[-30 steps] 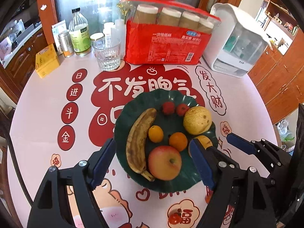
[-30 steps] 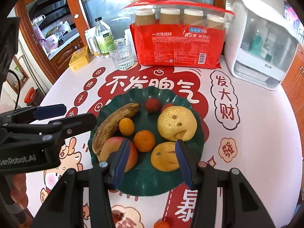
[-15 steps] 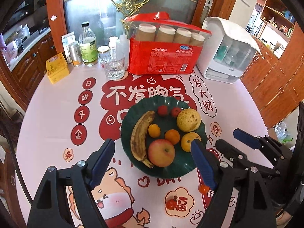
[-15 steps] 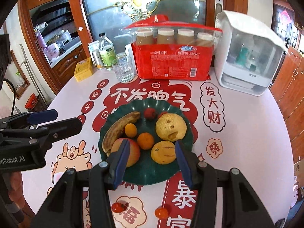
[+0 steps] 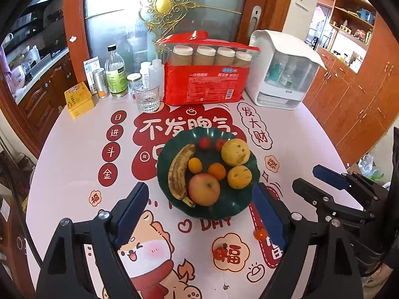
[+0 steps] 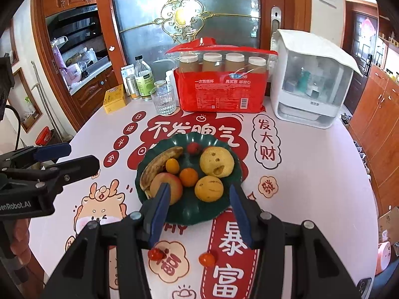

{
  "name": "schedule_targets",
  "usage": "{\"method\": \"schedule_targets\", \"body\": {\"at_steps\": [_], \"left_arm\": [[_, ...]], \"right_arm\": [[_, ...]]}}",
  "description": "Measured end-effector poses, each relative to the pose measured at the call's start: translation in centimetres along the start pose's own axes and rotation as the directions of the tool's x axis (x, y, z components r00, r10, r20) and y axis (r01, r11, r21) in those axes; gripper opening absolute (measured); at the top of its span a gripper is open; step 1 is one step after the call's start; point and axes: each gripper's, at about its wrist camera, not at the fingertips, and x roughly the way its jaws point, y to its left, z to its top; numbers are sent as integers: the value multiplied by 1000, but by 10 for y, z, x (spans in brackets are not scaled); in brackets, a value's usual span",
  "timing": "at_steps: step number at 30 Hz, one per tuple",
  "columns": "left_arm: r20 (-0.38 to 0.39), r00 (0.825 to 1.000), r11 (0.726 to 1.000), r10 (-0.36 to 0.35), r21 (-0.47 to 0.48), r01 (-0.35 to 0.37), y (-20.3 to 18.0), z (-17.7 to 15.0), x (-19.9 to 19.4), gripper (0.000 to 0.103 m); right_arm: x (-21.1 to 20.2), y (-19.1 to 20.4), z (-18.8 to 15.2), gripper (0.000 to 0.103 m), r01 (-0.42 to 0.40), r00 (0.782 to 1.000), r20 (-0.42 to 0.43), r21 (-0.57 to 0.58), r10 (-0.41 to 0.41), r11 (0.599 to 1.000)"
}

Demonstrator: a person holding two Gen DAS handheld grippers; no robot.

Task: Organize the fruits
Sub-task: 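Withdraw both open tools from the plate toward the cherry tomatoes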

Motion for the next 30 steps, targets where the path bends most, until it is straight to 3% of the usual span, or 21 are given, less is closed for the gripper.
{"method": "schedule_targets", "body": {"at_steps": [6,13,30], "left_arm": [[14,1000,1000,3,20,-3,-10,-19,-3,85],[-20,1000,999,9,38,-8,-17,-50,14,85],[-220,975,999,24,-27,-30,-15,-119,99,84]], "right_arm": [[-7,-9,-16,50,10,1000,-9,22,-10,1000],[-4,-15,-37,50,14,999,-35,26,-14,1000],[59,-21,-102,50,2,975,-221,4,-1,1000]]}}
